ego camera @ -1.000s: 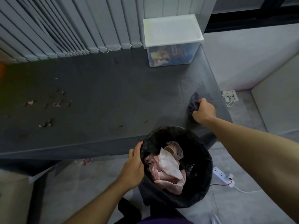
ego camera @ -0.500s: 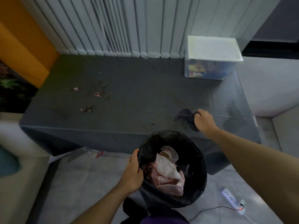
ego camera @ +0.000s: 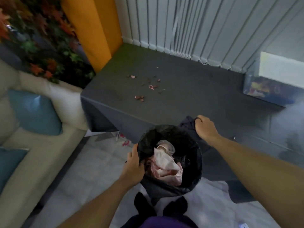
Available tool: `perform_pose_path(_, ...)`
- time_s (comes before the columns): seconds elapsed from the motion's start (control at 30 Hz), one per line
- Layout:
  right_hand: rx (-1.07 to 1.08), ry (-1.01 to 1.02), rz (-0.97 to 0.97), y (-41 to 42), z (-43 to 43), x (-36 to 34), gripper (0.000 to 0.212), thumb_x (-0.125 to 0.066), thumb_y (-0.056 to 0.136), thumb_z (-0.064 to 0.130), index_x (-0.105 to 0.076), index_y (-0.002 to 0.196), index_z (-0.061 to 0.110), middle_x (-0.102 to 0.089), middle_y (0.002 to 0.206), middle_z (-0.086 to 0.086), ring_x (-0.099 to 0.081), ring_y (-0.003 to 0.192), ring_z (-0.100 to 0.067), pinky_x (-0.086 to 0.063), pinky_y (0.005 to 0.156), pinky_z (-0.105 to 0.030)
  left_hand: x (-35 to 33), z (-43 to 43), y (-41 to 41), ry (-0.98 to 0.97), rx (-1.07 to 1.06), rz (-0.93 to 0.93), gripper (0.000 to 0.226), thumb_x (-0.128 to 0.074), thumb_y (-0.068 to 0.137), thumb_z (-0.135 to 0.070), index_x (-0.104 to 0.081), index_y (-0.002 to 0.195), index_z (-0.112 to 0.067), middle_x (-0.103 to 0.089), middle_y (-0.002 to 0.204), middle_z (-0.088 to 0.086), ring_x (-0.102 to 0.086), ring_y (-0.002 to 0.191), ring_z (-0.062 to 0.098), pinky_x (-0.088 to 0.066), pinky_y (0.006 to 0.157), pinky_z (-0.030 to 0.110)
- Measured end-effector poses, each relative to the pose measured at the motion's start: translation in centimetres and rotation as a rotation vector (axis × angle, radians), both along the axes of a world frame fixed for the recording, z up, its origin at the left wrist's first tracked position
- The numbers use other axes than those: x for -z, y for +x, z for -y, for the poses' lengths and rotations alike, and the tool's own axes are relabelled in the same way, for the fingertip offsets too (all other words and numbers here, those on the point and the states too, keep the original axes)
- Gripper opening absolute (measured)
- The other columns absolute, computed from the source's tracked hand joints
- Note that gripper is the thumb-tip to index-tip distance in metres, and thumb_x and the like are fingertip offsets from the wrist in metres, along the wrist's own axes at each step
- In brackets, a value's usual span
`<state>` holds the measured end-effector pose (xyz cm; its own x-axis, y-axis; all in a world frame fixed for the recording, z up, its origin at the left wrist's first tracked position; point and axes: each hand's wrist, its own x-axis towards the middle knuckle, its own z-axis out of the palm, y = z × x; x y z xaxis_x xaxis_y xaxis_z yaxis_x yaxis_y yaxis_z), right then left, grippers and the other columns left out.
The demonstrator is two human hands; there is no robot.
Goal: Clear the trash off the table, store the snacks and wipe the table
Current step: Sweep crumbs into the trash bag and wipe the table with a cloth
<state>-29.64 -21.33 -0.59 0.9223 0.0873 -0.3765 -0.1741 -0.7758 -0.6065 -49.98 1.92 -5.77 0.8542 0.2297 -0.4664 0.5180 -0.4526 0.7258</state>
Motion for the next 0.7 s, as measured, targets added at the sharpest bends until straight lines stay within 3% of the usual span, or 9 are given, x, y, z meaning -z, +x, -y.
perform_pose_path(0.1,-0.011,0.015,0.028,-0.1,-2.6,0.0,0.030,-0.030,0.102,0.020,-0.041,0.075,0.015,-0.048,0.076,-0.005,-0.044,0.067,-0.022,-0.030,0.057,-0.037,0.0,-2.5,-0.8,0.005,-0.117,0.012,0.078,-0.043,0.087,0.001,-0.015,0.156,-0.025,-0.035,0.142,0.008,-0.042,0.129,0.030,-0.035,0.109,0.038)
perform_pose_path(0.17,-0.012,0.021,0.031,-0.2,-4.2,0.2,0.028,-0.031,0.101,0.021,-0.041,0.077,0.011,-0.047,0.076,-0.008,-0.043,0.068,-0.024,-0.029,0.058,-0.039,0.0,-3.9,-1.2,0.009,-0.181,0.013,0.076,-0.042,0.087,0.000,-0.017,0.155,-0.024,-0.037,0.140,0.010,-0.044,0.125,0.032,-0.039,0.108,0.046)
perform_pose_path(0.3,-0.030,0.062,-0.004,-0.4,-6.6,0.5,0.029,-0.035,0.102,0.027,-0.040,0.077,0.013,-0.044,0.073,-0.007,-0.041,0.065,-0.024,-0.029,0.059,-0.038,0.0,-6.0,-1.8,0.027,-0.306,0.002,0.069,-0.045,0.093,-0.004,-0.019,0.153,-0.024,-0.038,0.130,0.008,-0.048,0.118,0.036,-0.041,0.103,0.045)
perform_pose_path(0.4,-0.015,0.102,0.006,-0.5,-7.9,0.8,0.041,-0.041,0.101,0.045,-0.043,0.077,0.012,-0.048,0.073,-0.005,-0.048,0.067,-0.024,-0.033,0.059,-0.038,-0.1,-7.3,-1.9,0.045,-0.387,-0.014,0.068,-0.042,0.093,-0.002,-0.018,0.152,-0.025,-0.032,0.118,0.001,-0.048,0.114,0.036,-0.041,0.101,0.045)
perform_pose_path(0.5,0.026,0.145,0.005,0.1,-9.0,1.1,0.049,-0.055,0.089,0.064,-0.058,0.082,0.015,-0.063,0.081,0.002,-0.061,0.077,-0.016,-0.043,0.064,-0.034,0.1,-8.3,-1.7,0.076,-0.449,-0.043,0.064,-0.042,0.095,-0.003,-0.018,0.151,-0.023,-0.032,0.118,0.004,-0.049,0.110,0.036,-0.042,0.099,0.047)
perform_pose_path(0.57,0.054,0.188,-0.006,0.8,-9.8,1.3,0.044,-0.066,0.081,0.064,-0.065,0.088,0.021,-0.067,0.086,0.006,-0.064,0.080,-0.011,-0.046,0.065,-0.030,0.3,-8.9,-1.4,0.104,-0.494,-0.079,0.061,-0.043,0.096,-0.005,-0.019,0.149,-0.023,-0.037,0.125,0.012,-0.051,0.111,0.039,-0.044,0.098,0.049)
perform_pose_path(0.7,0.057,0.205,-0.057,3.2,-11.1,2.2,0.031,-0.076,0.079,0.046,-0.064,0.095,0.022,-0.068,0.091,0.004,-0.066,0.081,-0.013,-0.051,0.060,-0.027,0.7,-9.9,-0.9,0.089,-0.555,-0.152,0.061,-0.044,0.098,-0.009,-0.017,0.151,-0.024,-0.037,0.137,0.018,-0.050,0.120,0.042,-0.045,0.098,0.050)
